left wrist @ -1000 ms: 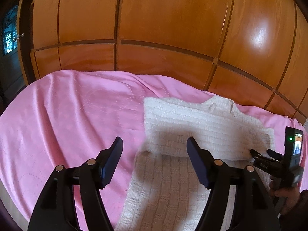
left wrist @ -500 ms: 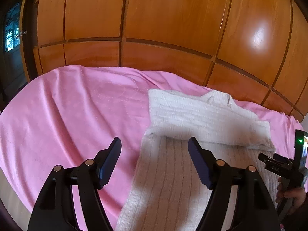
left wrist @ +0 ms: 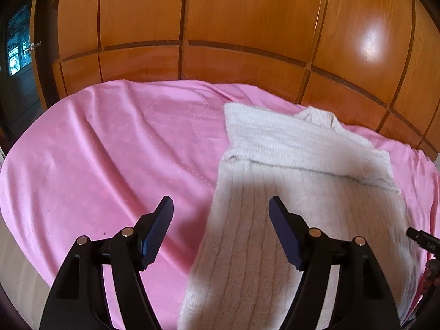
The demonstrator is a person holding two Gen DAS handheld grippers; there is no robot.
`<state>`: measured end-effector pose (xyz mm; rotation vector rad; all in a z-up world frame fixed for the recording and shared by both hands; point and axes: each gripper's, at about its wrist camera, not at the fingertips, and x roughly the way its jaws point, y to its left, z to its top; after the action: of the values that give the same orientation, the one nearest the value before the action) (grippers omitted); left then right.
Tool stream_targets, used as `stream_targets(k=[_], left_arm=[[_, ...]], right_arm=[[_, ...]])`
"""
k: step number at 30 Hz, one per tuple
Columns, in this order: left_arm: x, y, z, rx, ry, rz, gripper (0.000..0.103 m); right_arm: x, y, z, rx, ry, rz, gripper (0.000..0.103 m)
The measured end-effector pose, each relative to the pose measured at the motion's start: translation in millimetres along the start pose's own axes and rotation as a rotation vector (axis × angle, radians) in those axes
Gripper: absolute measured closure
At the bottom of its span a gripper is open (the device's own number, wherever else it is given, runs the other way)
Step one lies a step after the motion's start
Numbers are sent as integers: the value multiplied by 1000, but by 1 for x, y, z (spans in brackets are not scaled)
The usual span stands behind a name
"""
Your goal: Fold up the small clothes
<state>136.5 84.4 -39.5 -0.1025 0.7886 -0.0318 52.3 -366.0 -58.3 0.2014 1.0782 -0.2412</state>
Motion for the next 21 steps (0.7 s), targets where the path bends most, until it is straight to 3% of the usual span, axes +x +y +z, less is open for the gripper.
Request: stream_targets(k=[8,11,14,21], left_arm=[[4,21,-35,51,85,8,33],[3,36,-57,58,163,-67,37],[-2,45,-78,53,239,-165,52],[-15,41,-103,76,307,-275,76]], right_arm=[[-7,-25,-36,43,83,64,14],[-14,-25,-51,32,110,110,15],[-24,-23,-64,19,132,169,24],[-36,-4,-81,-63,198,266,64]])
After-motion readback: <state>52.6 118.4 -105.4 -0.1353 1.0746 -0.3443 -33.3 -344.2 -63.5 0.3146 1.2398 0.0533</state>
